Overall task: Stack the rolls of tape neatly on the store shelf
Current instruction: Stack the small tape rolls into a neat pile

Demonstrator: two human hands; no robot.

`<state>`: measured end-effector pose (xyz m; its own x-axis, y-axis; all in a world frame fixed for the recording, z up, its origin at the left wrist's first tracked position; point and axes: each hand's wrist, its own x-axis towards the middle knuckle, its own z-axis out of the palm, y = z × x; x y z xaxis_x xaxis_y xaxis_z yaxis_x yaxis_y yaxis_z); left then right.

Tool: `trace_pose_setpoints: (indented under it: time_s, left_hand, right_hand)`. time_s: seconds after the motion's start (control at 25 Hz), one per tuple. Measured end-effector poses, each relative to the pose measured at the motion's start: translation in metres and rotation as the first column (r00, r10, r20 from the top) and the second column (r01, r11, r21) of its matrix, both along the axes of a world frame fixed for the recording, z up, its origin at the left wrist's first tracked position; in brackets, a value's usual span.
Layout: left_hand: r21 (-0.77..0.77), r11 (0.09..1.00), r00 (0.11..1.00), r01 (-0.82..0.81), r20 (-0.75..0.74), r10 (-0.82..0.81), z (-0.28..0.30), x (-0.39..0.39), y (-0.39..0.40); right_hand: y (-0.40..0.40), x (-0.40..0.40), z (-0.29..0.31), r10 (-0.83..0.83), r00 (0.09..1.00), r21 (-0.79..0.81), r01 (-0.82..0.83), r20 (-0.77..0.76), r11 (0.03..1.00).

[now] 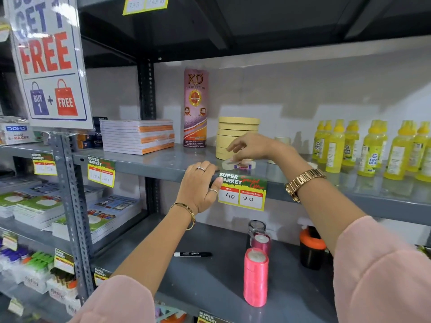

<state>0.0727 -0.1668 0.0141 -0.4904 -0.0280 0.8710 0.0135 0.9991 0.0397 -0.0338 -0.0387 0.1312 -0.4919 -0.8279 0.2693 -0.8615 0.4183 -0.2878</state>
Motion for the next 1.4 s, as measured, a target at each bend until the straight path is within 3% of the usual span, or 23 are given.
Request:
trace_pose_setpoints:
  time_s: [0.2, 0.48, 1.04, 1.4]
  left_hand:
    - [0.036, 0.999, 0.999, -0.005, 0.040, 0.004, 0.002, 0.002, 0.002]
    - [0.054, 0.999, 0.999, -0.001, 0.054, -0.002, 0.002, 0.004, 0.004]
    - [0.048, 0.999, 1.000, 0.021, 0.022, -0.022, -0.001, -0.001, 0.000]
    - [0.060, 0.998, 0.999, 0.026, 0.038, -0.029, 0.006, -0.002, 0.002]
  right_hand:
    - [-0.004, 0.001, -0.014, -0.015, 1.000, 0.069, 0.015, 0.000, 0.998]
    - [0.005, -0.011, -0.016, -0.153, 0.987, -0.118, 0.147, -0.043, 0.982]
    - [0.004, -0.021, -0.029, -0.223, 0.966, -0.050, 0.232, 0.133, 0.972]
    - [0.015, -0.016, -0.025, -0.284, 0.946, -0.162, 0.308, 0.158, 0.937]
